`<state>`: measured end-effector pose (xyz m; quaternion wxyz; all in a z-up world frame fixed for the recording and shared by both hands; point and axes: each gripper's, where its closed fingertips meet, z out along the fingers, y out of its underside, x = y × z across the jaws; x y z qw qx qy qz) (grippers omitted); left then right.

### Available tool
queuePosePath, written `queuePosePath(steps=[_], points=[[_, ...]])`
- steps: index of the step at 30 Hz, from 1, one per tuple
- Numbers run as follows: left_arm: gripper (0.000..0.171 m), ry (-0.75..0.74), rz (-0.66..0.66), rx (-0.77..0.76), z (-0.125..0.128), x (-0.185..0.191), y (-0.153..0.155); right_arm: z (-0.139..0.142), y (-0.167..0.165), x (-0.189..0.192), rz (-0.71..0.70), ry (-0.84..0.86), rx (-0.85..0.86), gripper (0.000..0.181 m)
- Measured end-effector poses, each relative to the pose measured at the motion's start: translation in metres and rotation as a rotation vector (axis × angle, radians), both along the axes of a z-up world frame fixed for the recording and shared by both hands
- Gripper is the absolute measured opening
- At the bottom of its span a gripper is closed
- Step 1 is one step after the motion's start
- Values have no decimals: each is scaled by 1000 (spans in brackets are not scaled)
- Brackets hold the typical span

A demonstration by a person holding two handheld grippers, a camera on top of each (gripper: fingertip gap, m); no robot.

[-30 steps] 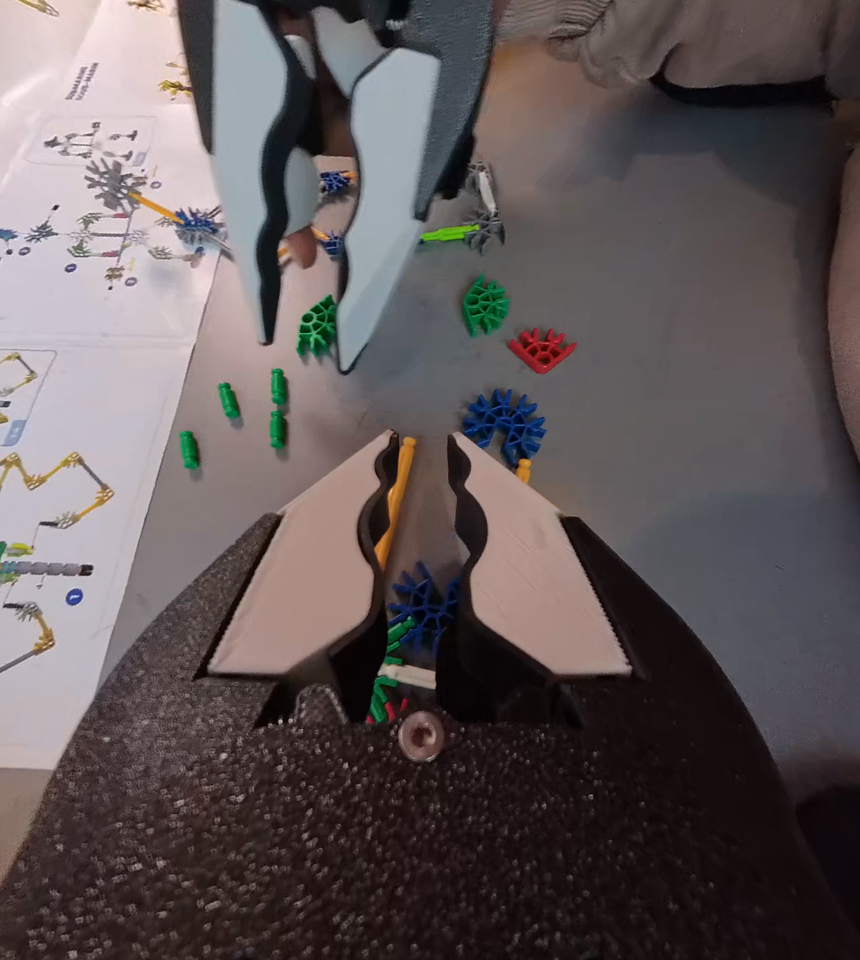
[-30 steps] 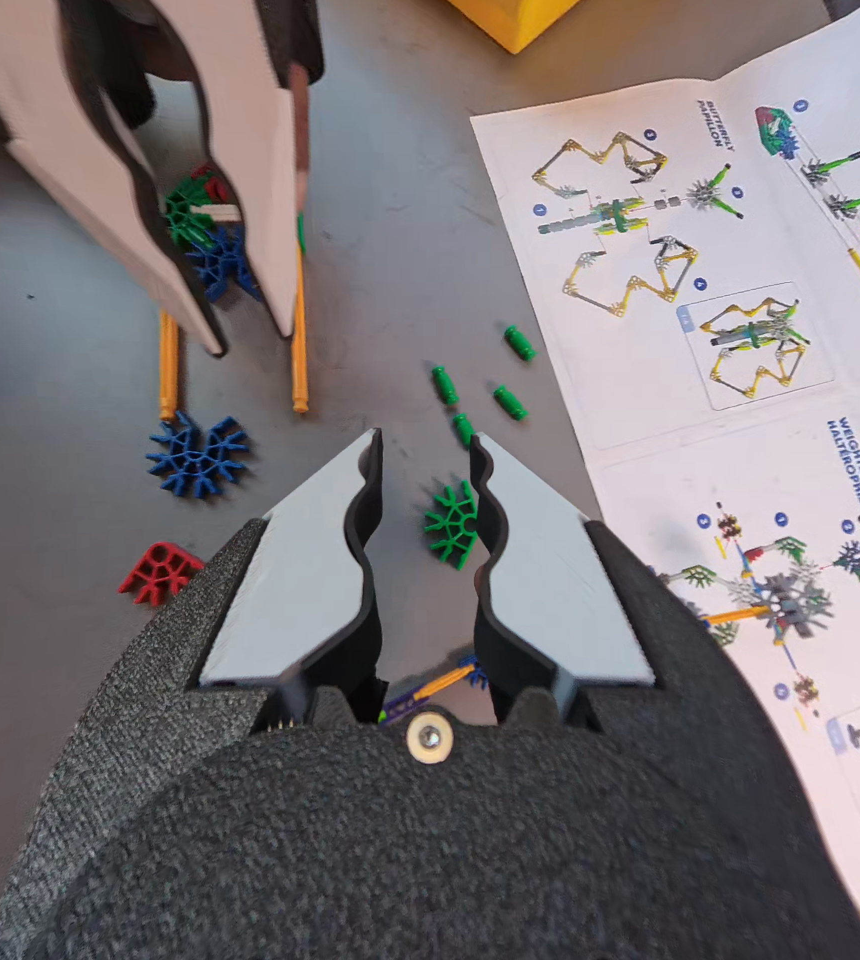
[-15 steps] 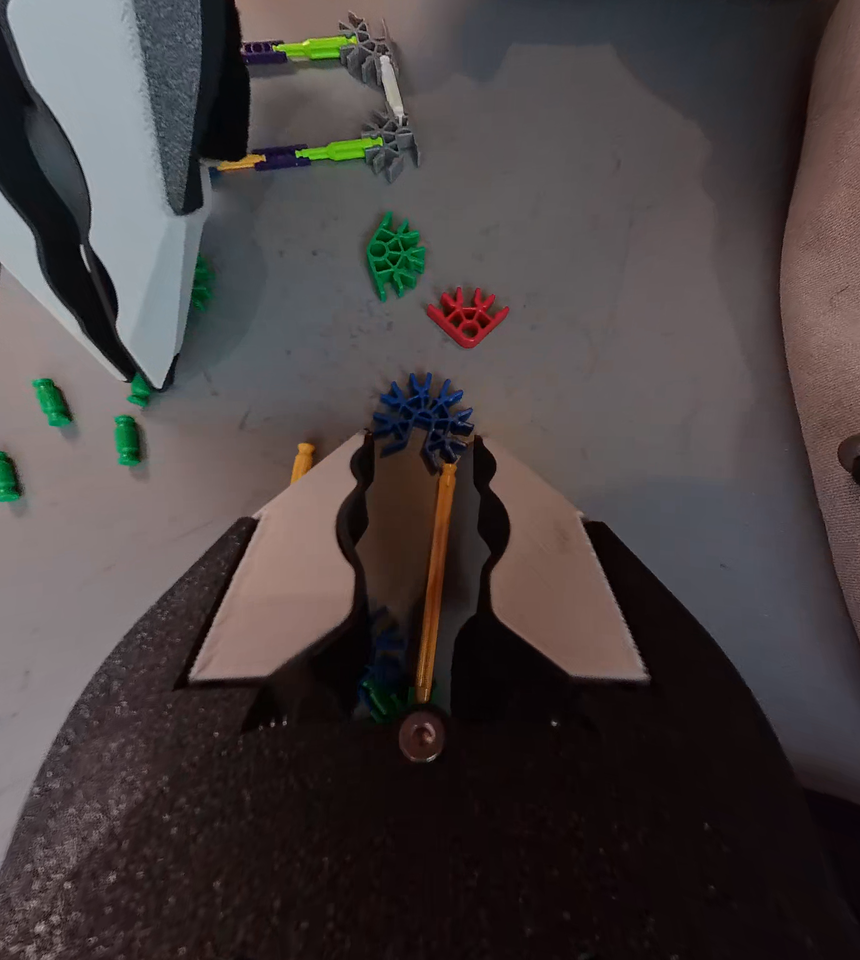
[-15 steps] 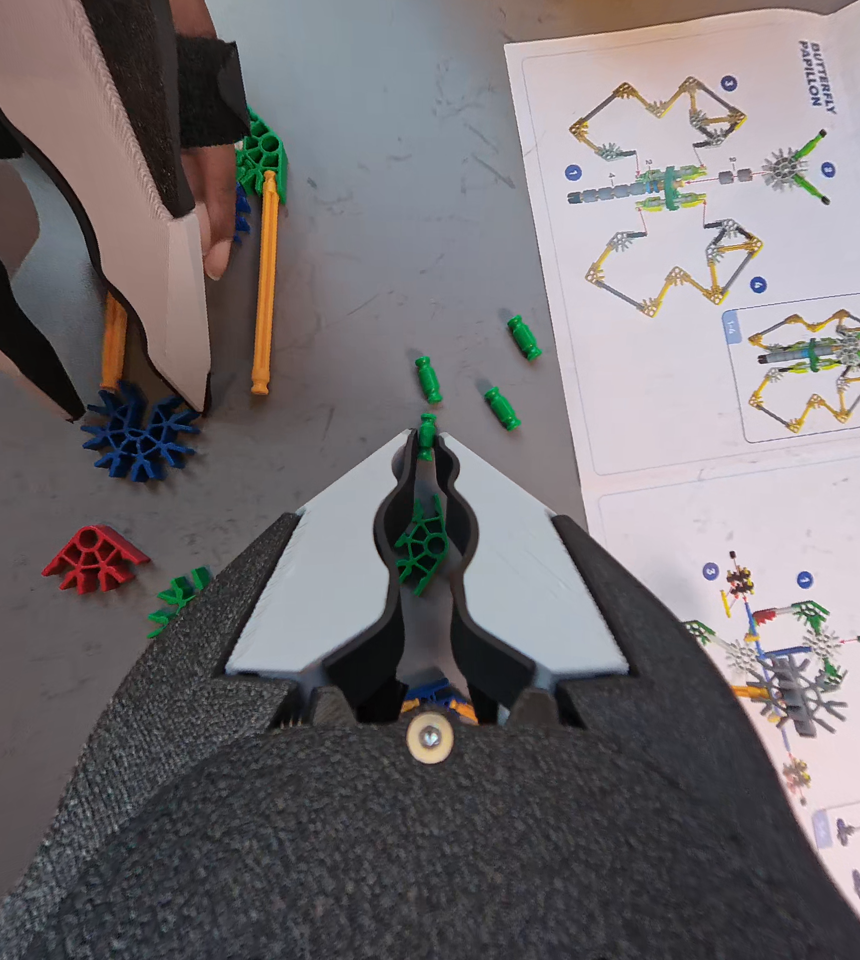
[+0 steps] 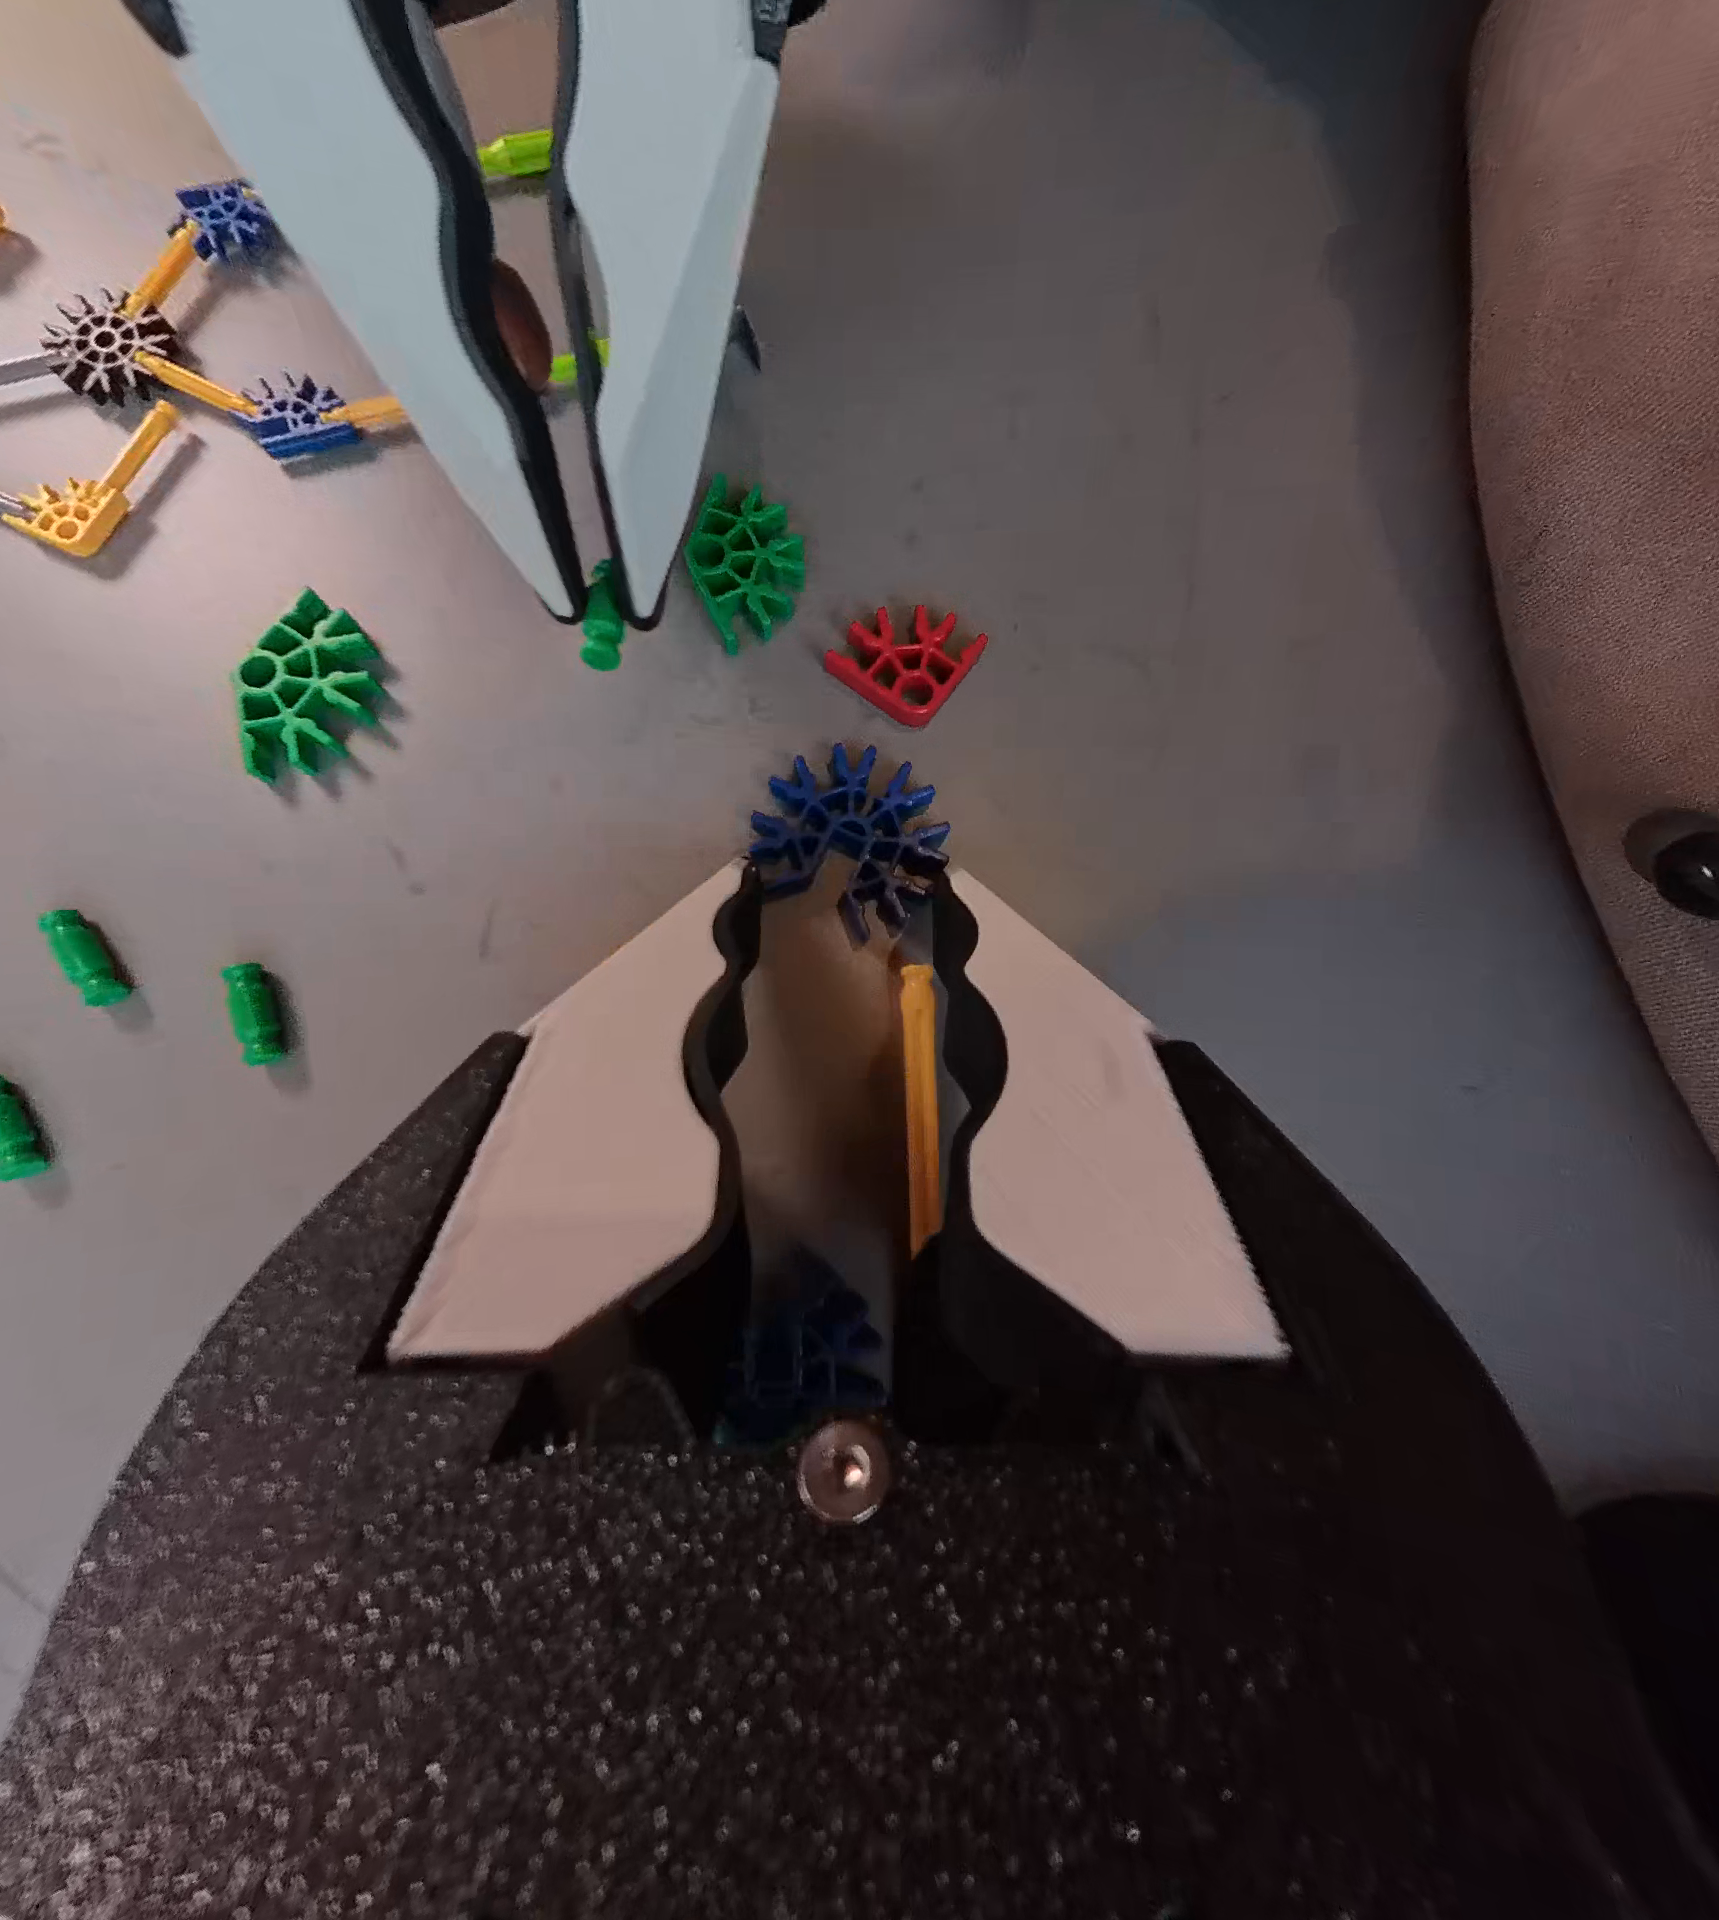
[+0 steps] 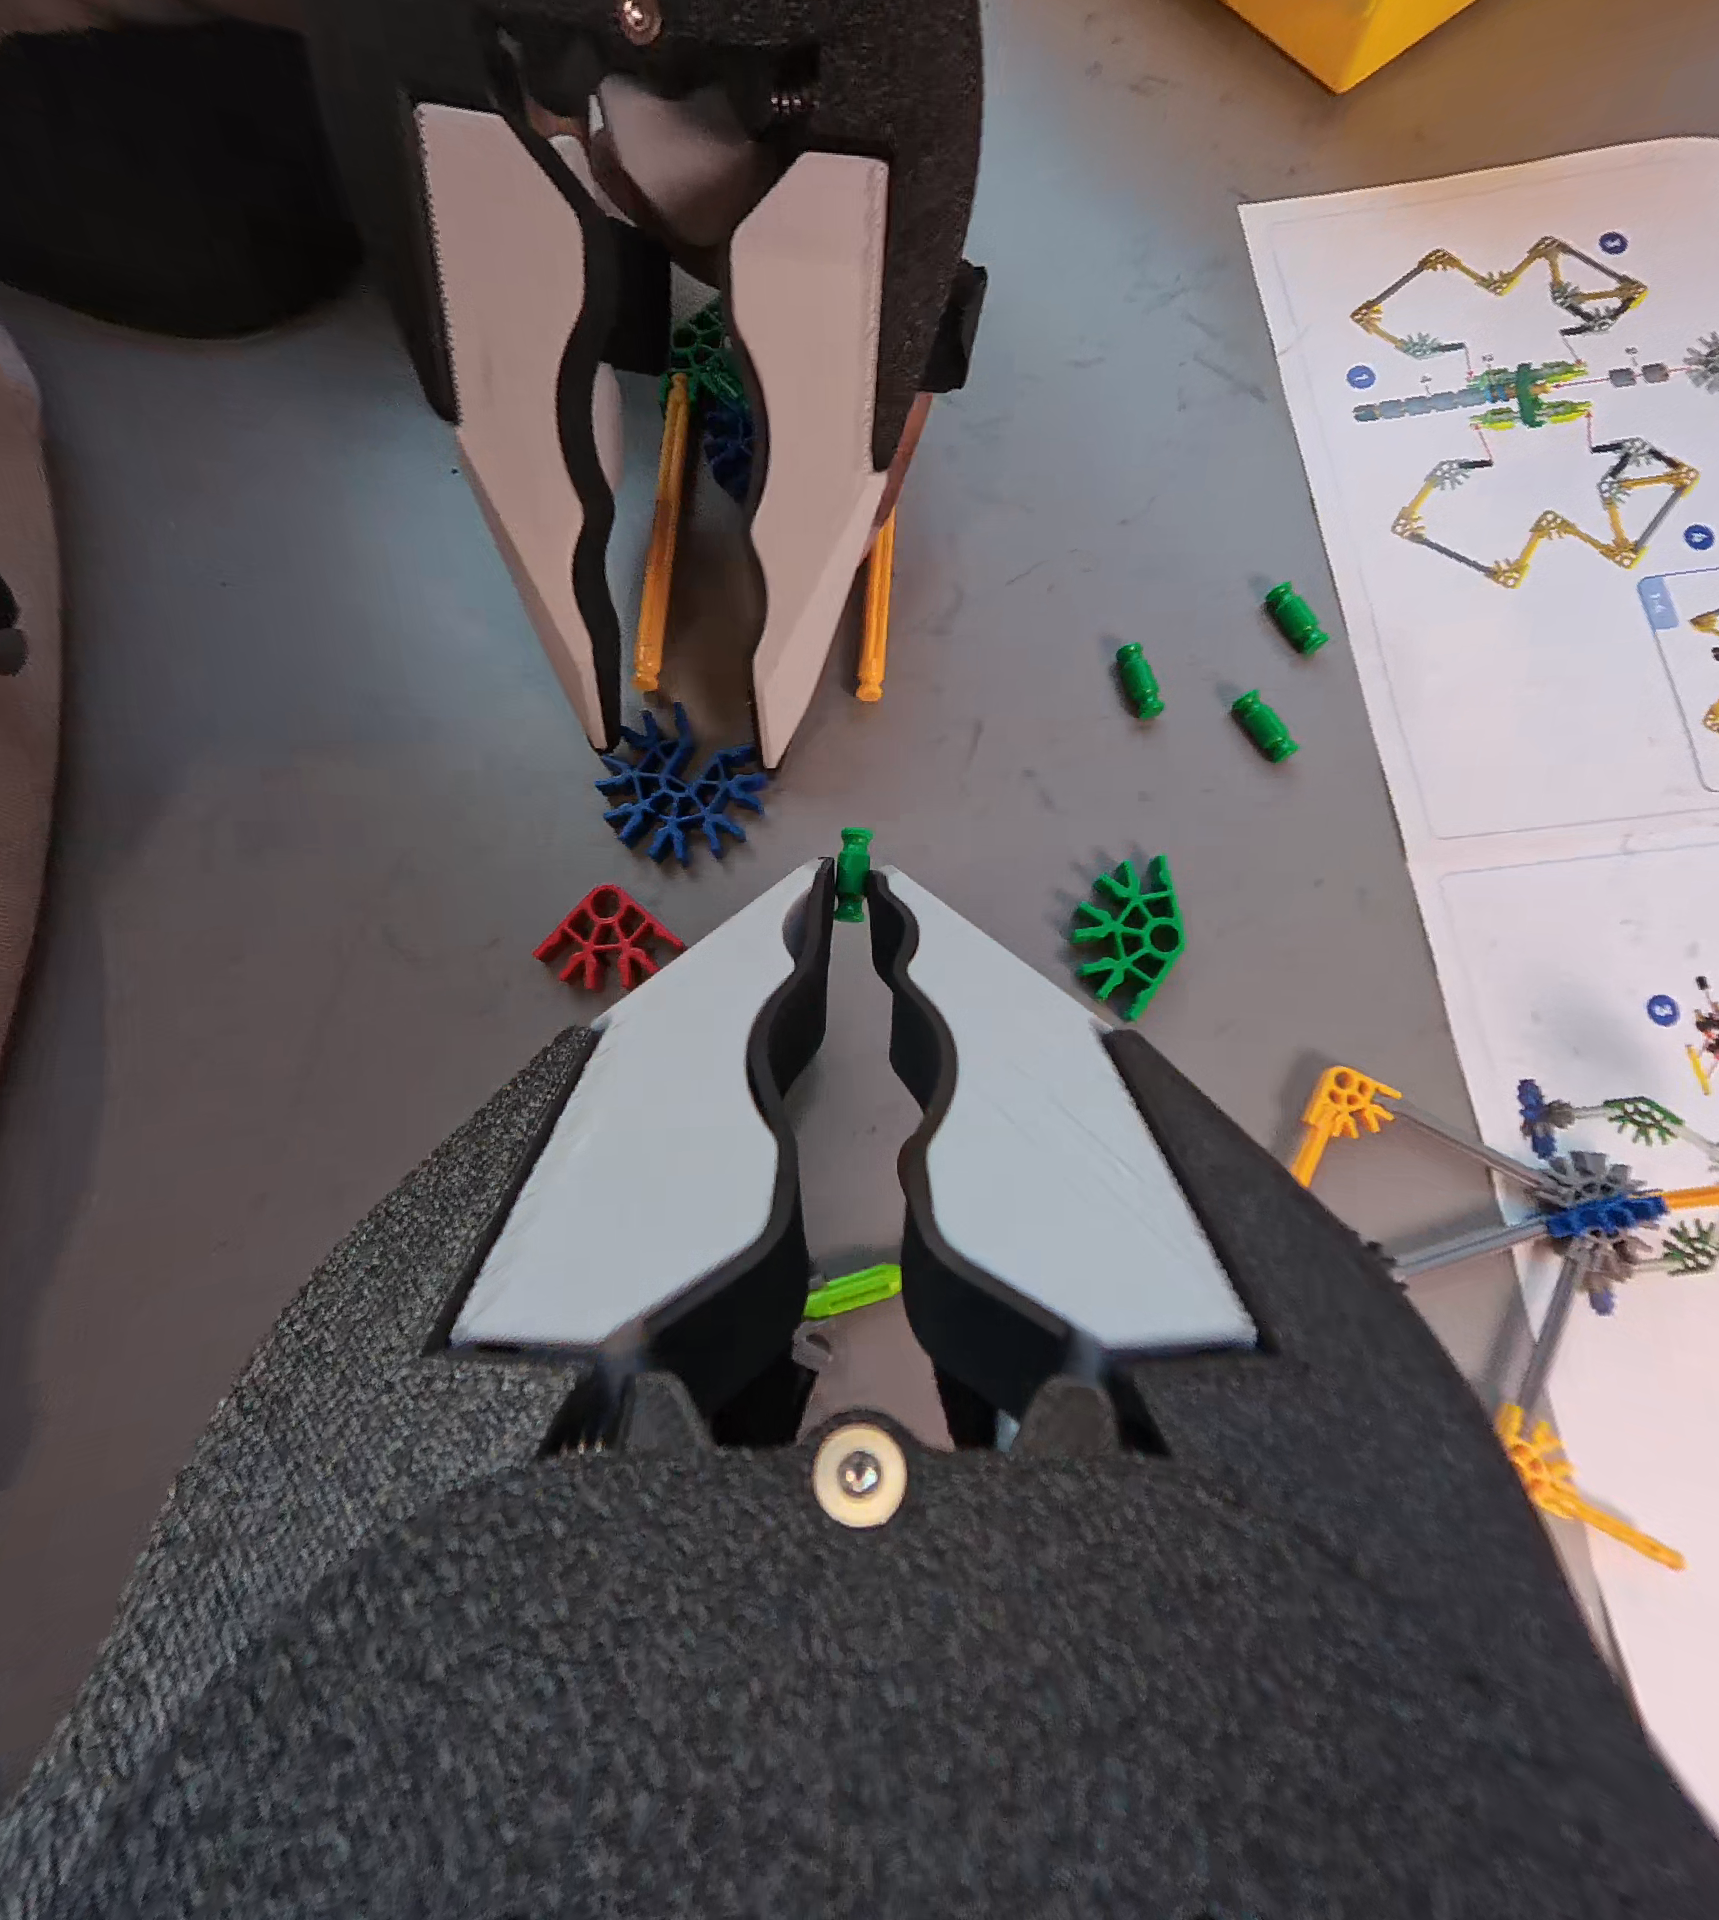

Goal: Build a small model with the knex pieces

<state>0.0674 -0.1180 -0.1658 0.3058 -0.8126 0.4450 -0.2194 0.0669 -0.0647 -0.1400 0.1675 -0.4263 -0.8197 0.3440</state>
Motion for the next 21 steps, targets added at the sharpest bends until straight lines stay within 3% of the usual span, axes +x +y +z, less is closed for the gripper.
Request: queuePosePath(steps=[11, 21], points=[[33, -9, 135, 74, 10, -21, 9, -11, -11, -1, 59, -16, -2, 5], [44, 38, 175, 45, 2, -7, 9, -18, -17, -8, 110, -44, 65, 5]])
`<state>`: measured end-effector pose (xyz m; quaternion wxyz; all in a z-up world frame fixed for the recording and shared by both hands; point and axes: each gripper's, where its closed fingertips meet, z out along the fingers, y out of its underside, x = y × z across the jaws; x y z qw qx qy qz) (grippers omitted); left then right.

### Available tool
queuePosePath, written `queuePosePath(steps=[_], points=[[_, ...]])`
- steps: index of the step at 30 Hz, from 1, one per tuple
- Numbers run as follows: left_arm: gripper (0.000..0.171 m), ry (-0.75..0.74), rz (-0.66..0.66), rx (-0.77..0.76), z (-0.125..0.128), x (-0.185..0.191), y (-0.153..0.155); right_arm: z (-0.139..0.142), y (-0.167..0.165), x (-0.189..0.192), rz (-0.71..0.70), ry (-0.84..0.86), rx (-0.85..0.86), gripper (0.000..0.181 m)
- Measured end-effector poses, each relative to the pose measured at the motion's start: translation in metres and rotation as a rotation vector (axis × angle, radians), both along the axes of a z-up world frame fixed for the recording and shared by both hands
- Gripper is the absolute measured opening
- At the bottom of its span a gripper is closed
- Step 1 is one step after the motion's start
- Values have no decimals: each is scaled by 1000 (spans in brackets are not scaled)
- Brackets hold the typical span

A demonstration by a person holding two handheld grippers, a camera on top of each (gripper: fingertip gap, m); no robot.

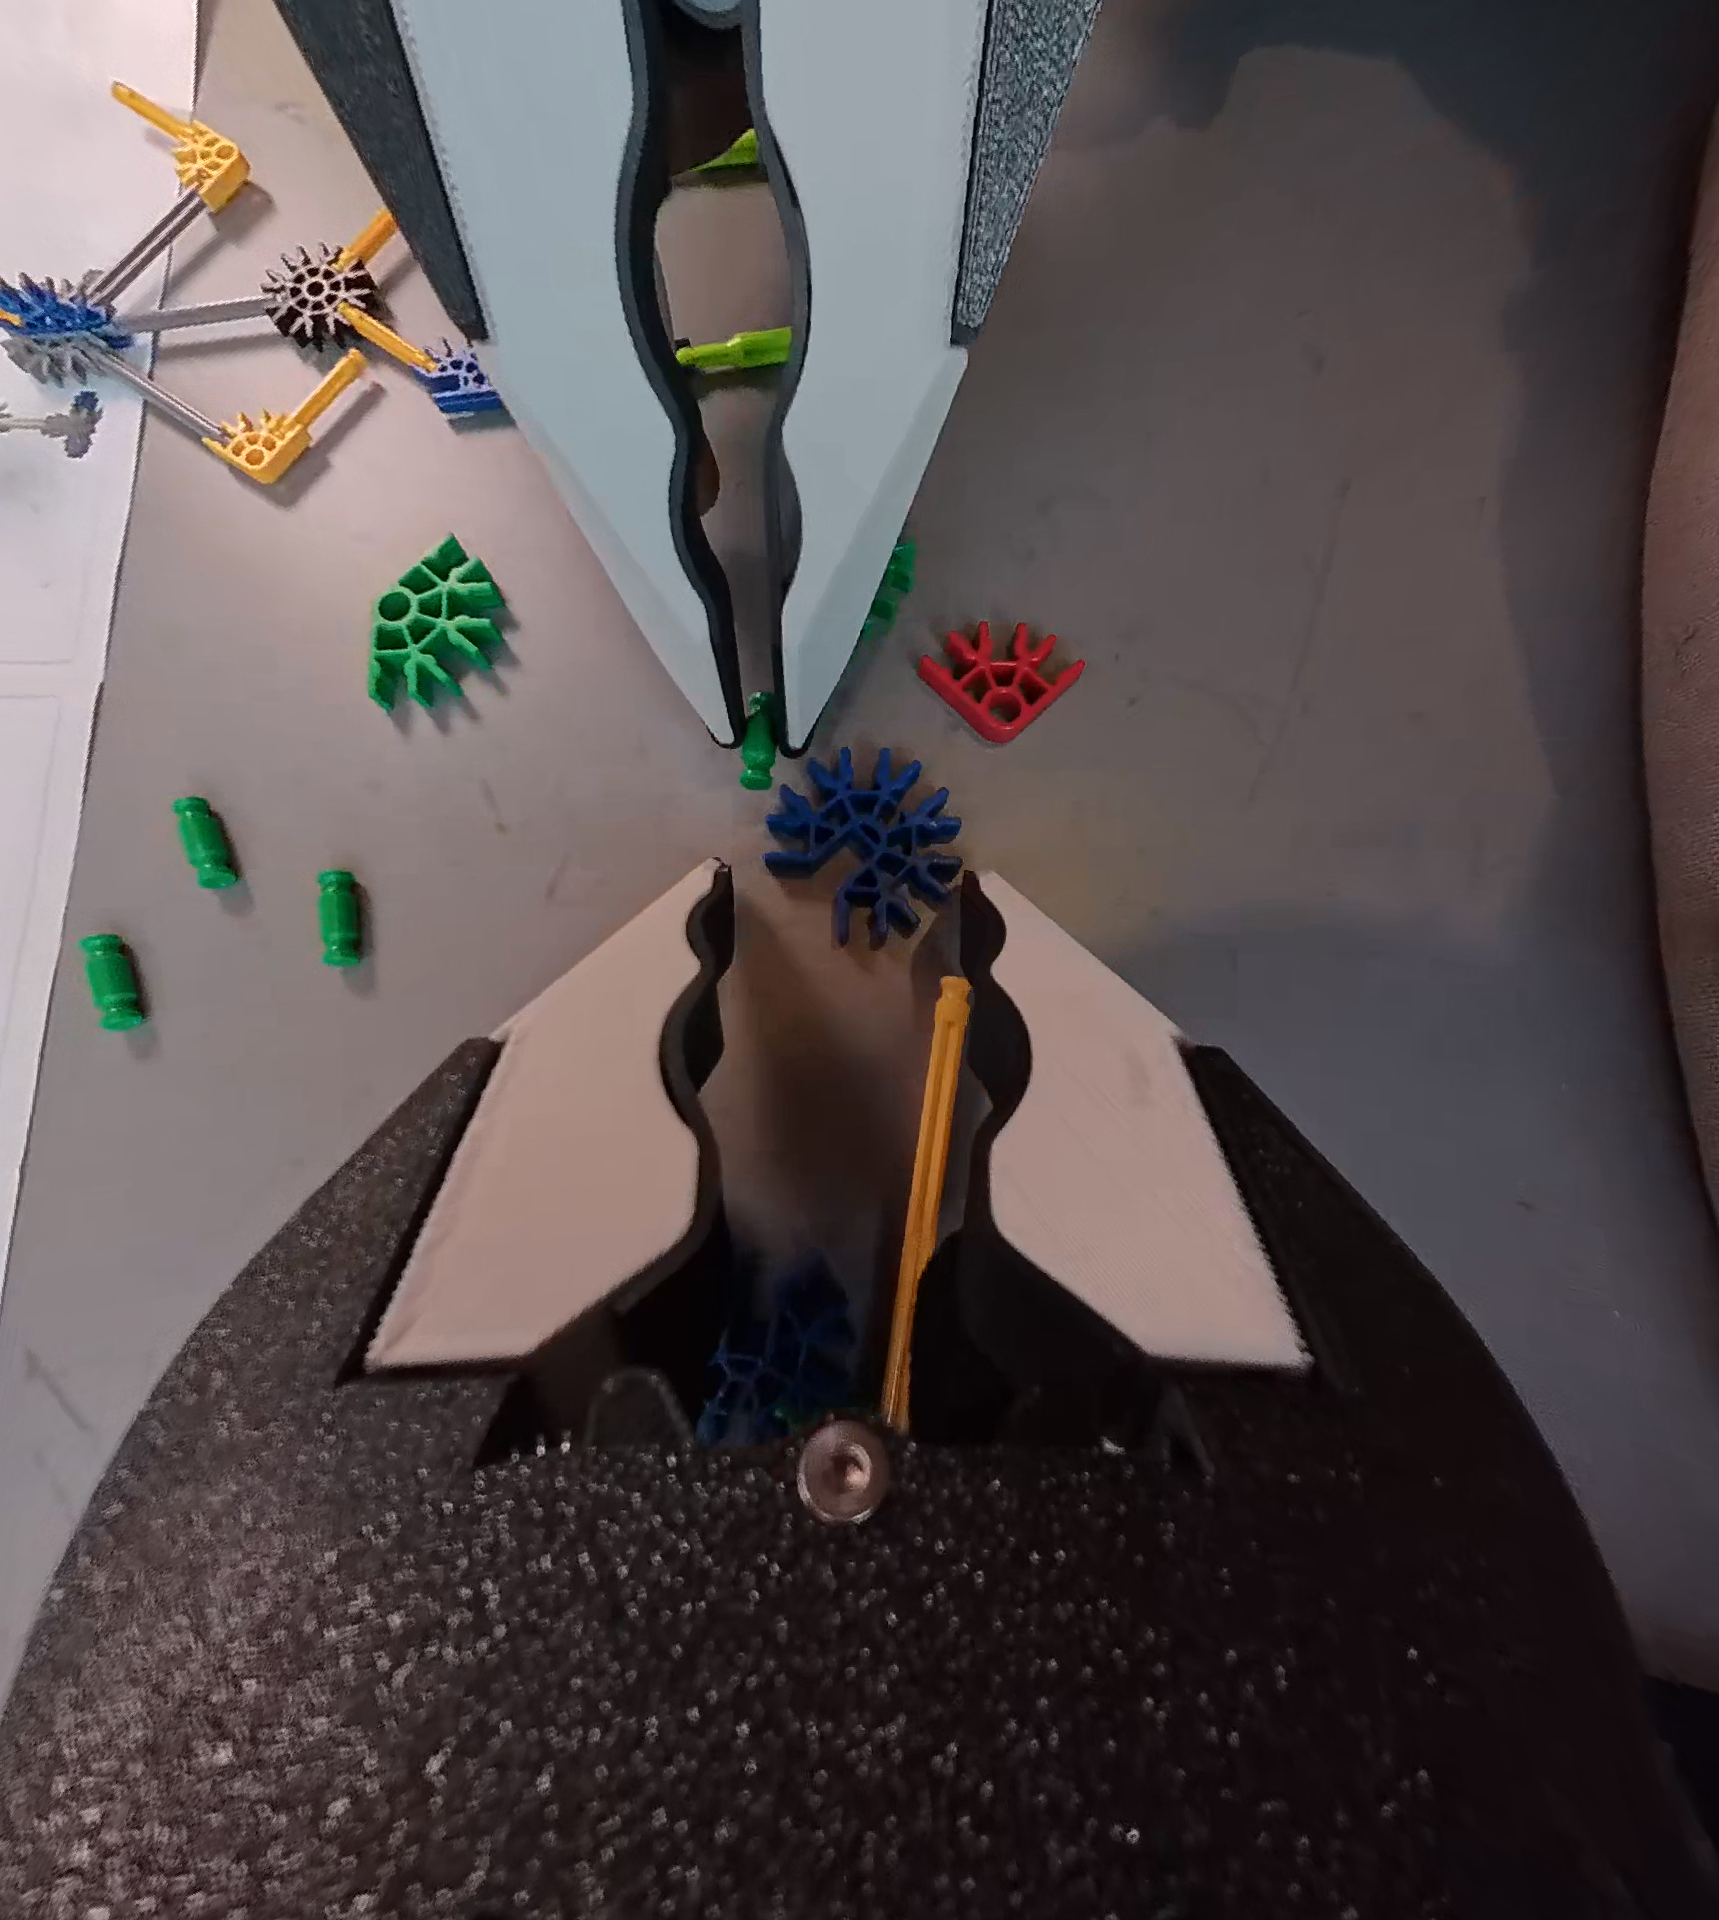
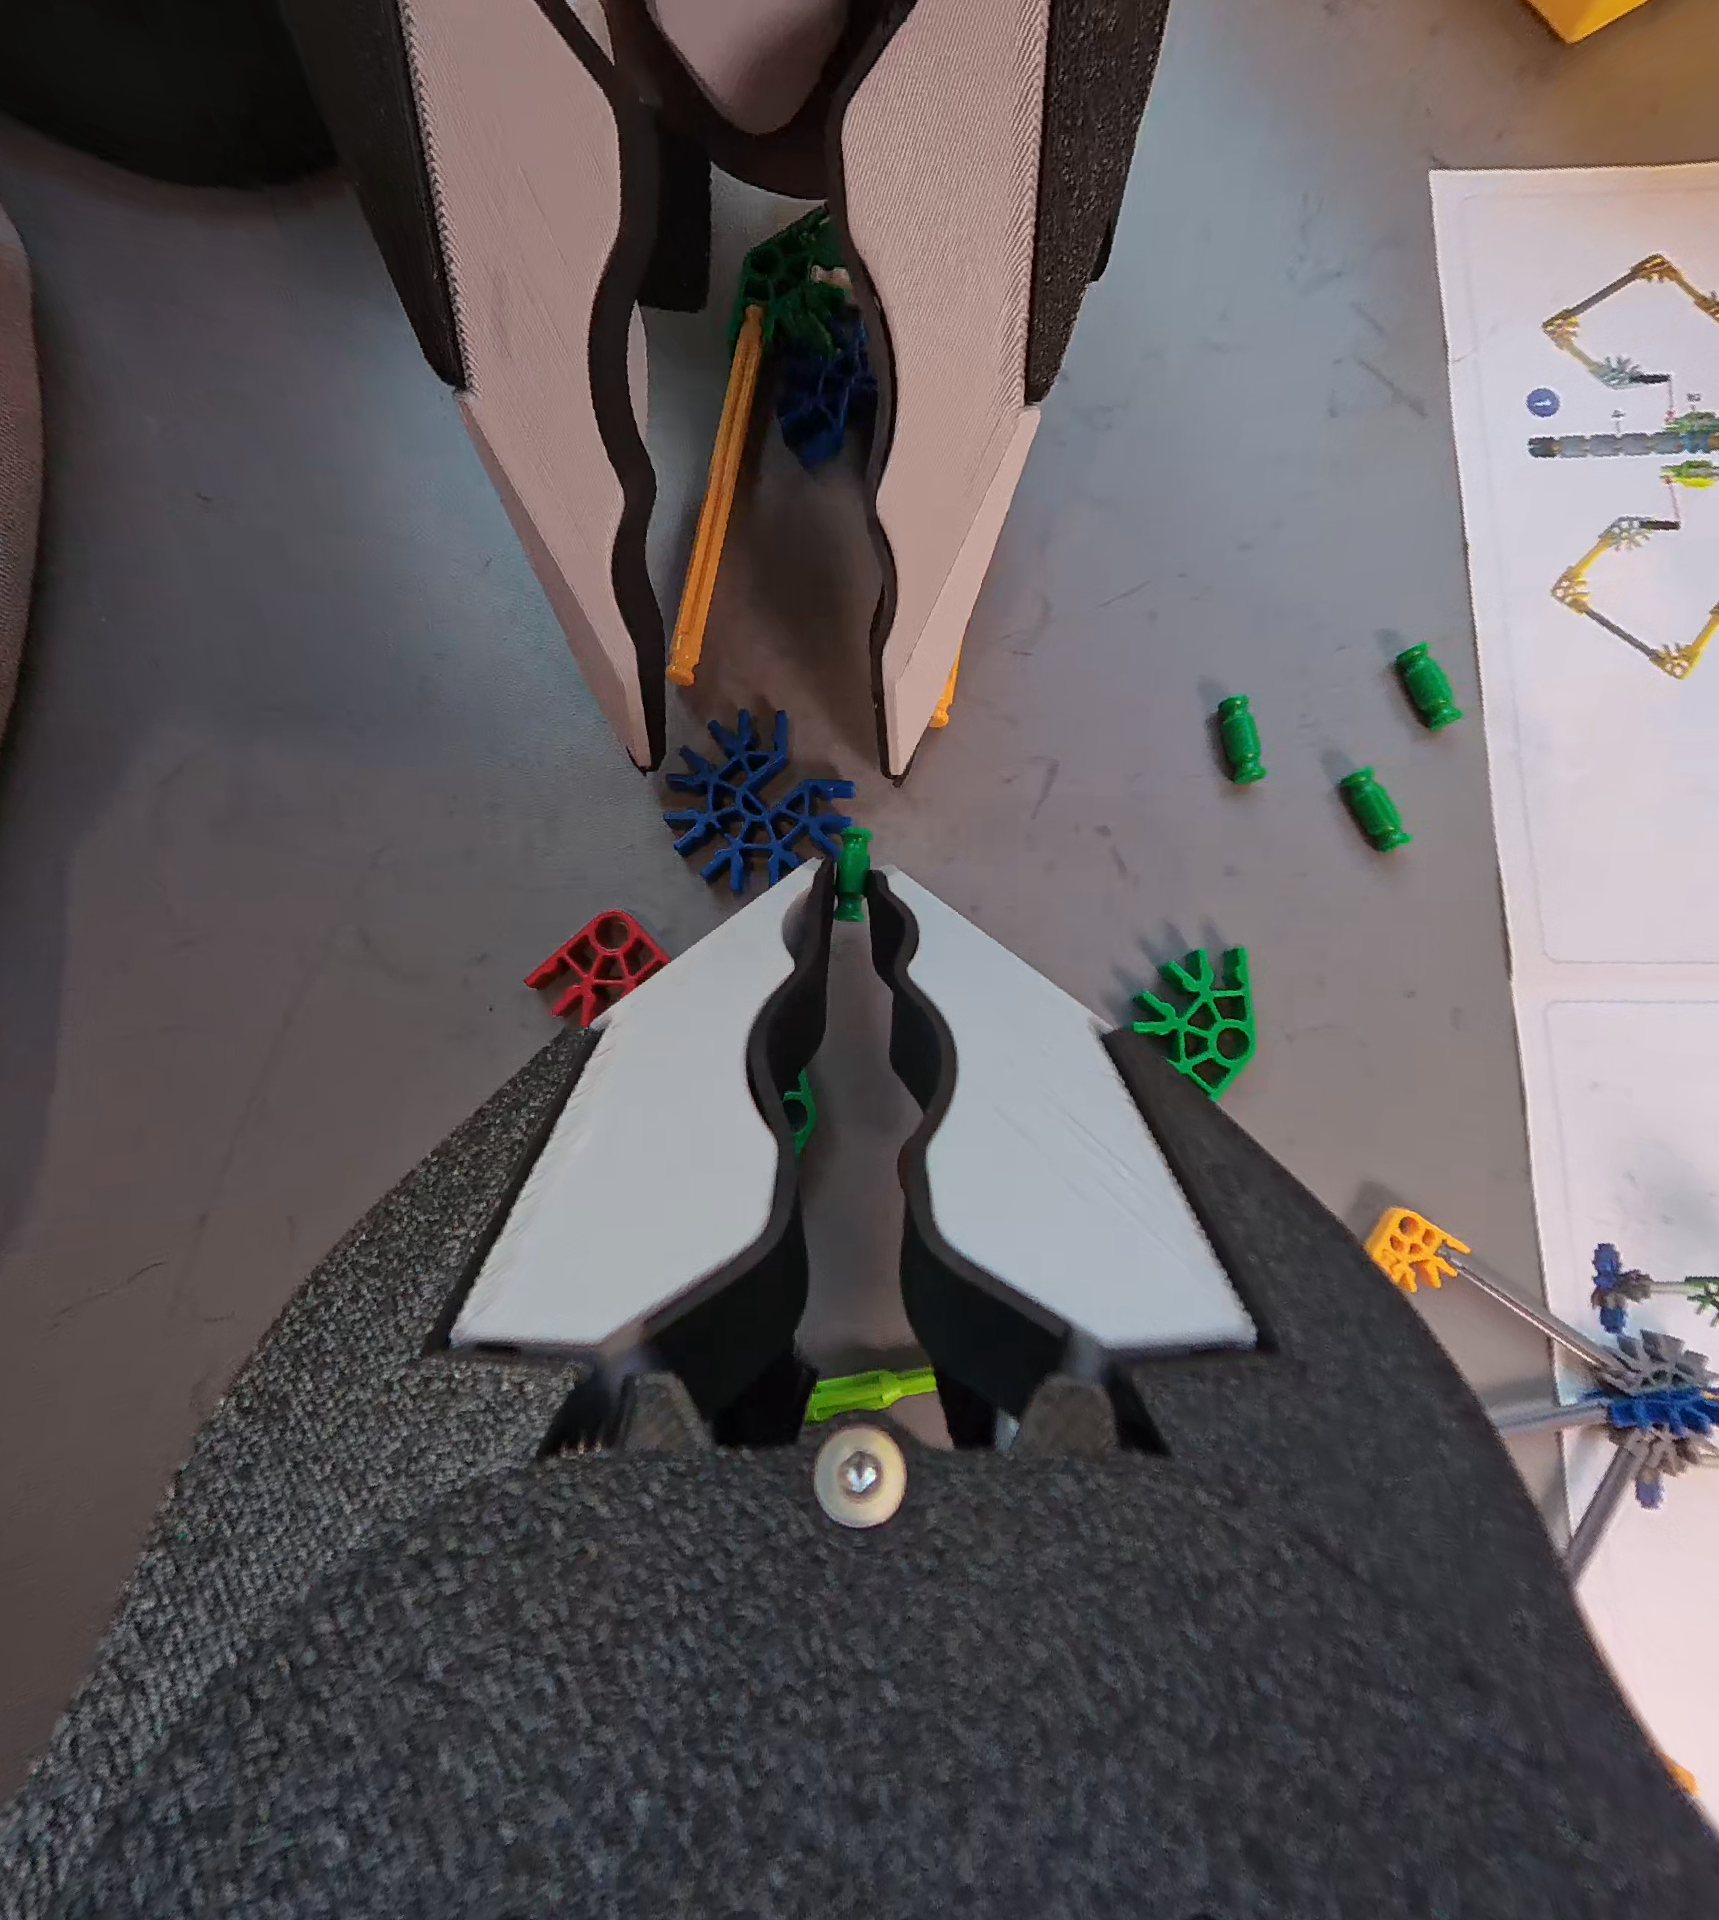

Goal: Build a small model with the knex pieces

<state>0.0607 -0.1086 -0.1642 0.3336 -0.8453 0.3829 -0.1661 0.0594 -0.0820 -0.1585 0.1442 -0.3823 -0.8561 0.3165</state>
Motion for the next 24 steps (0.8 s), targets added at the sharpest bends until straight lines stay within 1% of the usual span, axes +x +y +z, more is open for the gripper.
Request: queuePosePath(steps=[2, 3, 8, 16, 20, 24], points=[[38, 17, 4, -2, -3, -2, 0, -1, 0, -1, -1, -2, 6, 5], [32, 13, -7, -2, -3, 0, -1, -1, 0, -1, 2, -1, 6, 5], [23, -7, -31, 1, -3, 1, -3, -1, 0, 1, 10, -6, 6, 5], [22, -19, -45, 11, -3, 1, -3, -2, 2, 0, 5, -6, 21, 5], [22, -23, -47, 11, -3, 1, -3, 0, 3, 4, 15, -16, 13, 5], [22, -30, -49, 11, -3, 1, -3, -4, 0, 9, 33, -40, 10, 5]])
